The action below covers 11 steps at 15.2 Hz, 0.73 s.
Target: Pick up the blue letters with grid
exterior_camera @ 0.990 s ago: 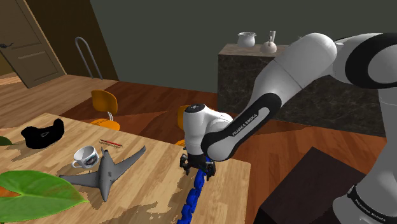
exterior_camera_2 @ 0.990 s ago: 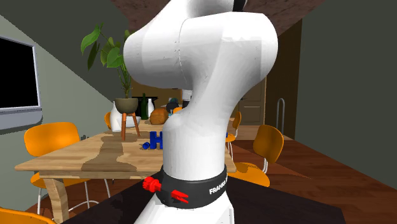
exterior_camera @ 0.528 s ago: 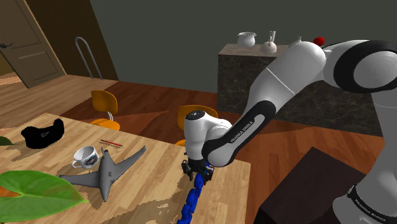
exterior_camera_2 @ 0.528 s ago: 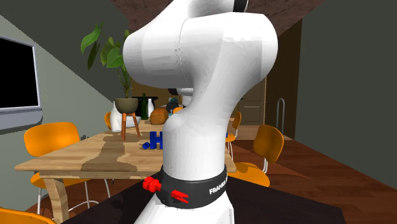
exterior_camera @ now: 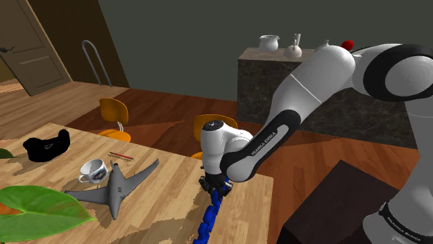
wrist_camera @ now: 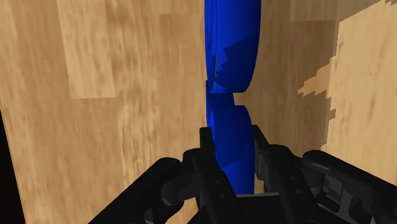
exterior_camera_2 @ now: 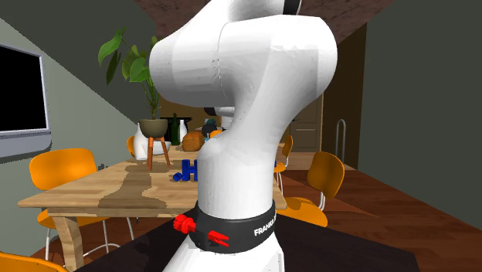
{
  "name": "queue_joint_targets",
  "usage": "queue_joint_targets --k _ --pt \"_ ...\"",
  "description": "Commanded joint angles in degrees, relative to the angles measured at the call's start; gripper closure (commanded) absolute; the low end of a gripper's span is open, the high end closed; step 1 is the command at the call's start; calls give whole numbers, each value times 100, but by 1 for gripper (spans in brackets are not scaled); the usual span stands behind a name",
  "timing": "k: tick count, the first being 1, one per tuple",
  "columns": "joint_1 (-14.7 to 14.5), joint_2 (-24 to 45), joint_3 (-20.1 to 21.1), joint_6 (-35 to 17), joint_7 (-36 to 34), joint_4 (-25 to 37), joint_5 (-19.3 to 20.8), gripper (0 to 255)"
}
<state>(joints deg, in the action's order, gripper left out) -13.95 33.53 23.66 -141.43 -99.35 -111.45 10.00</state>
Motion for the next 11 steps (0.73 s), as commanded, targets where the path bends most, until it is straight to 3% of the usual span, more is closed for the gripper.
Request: queue_joint_targets --k 1,11 --pt "2 0 1 1 2 2 -2 255" --pt "171 -573 218 545 117 -4 -264 255"
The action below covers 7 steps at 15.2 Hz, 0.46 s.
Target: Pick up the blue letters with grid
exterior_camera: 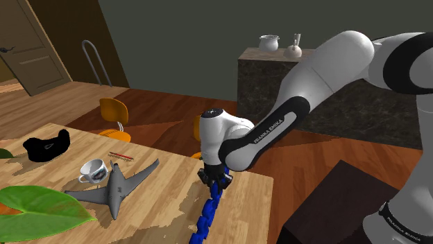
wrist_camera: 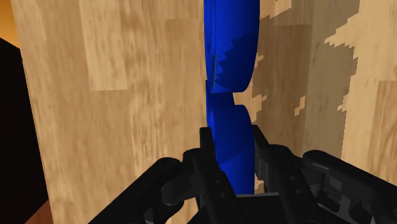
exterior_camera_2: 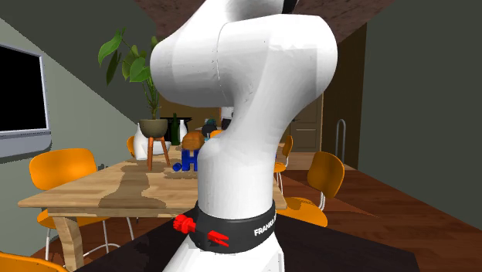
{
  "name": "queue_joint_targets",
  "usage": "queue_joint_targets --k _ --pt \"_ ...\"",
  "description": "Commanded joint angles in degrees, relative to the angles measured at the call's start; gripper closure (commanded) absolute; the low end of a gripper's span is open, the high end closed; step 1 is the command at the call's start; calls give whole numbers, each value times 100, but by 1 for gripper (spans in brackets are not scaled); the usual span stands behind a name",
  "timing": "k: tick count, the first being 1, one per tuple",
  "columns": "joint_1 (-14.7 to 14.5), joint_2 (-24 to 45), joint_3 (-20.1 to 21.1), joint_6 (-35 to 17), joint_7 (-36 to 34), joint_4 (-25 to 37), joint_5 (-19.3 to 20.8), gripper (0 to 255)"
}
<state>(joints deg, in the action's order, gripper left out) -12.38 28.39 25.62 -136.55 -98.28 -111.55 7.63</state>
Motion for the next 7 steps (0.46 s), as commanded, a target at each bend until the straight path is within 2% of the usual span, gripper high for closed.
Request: queue_joint_targets --k 1,7 --pt "29 -112 41 115 21 12 -54 255" --pt "87 -330 115 358 69 52 -163 255"
